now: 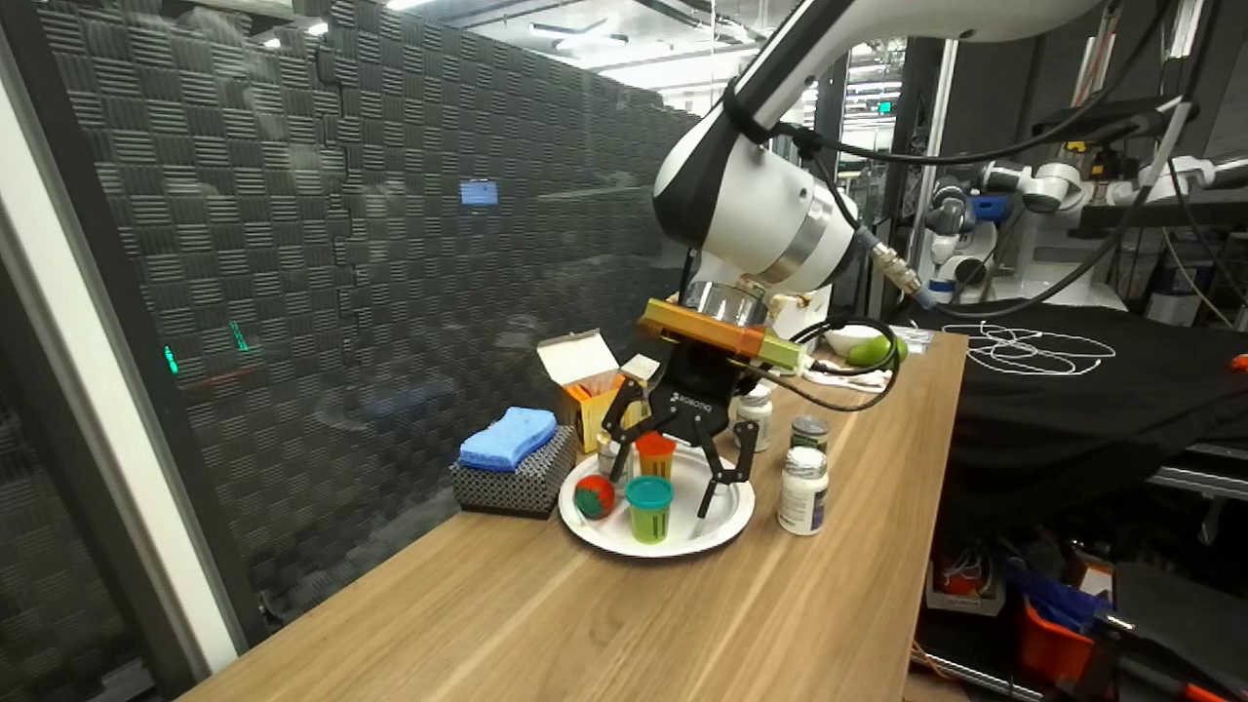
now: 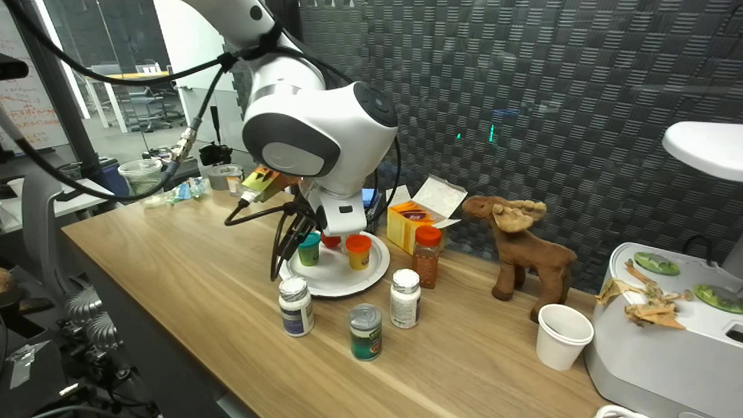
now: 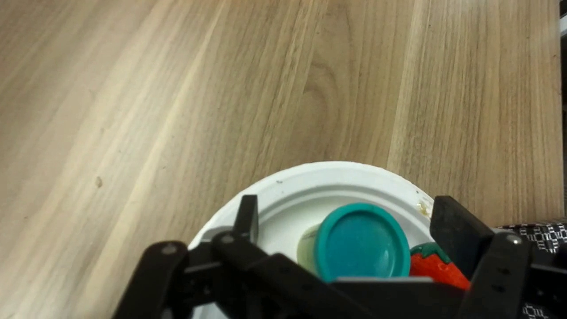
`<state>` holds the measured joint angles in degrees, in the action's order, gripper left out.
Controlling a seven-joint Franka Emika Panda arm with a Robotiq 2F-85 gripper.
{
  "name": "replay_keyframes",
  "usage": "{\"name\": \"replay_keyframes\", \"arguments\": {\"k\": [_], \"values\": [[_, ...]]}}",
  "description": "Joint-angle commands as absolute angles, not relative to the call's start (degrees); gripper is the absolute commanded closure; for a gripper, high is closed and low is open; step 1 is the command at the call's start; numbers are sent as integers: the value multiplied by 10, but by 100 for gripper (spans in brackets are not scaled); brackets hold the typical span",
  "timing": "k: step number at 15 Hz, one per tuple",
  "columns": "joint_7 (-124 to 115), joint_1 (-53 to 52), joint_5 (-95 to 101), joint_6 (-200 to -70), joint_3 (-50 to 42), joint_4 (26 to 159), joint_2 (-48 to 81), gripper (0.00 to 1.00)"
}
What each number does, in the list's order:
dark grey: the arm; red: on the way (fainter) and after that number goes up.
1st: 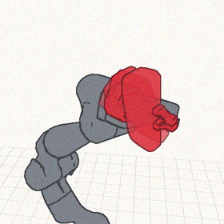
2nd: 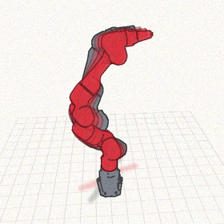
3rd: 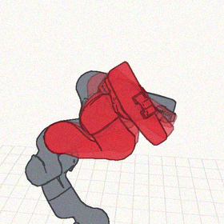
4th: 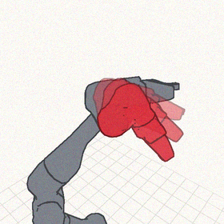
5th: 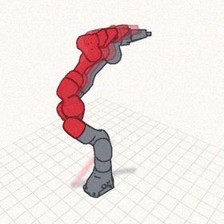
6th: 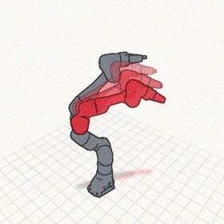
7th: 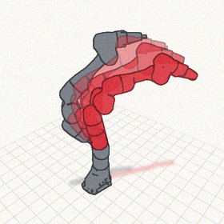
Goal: Pick up all the objects surrounding the white plate and arrange them on the plate
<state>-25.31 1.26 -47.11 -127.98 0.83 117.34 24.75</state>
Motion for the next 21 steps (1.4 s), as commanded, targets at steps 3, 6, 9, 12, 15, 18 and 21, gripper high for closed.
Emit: {"name": "replay_keyframes", "arguments": {"k": [3,6,9,12,15,18,21], "values": [[-280,-30,-406,-1339,-12,1184,219,1],[-382,-72,-271,-1356,-35,1196,175,0],[-474,-104,-118,-1330,-40,1199,123,0],[-551,-122,30,-1298,-31,1199,82,0],[-605,-125,163,-1239,-14,1214,39,0],[-626,-118,270,-1180,12,1248,-8,0],[-631,-103,314,-1215,31,1305,-47,0]]}}
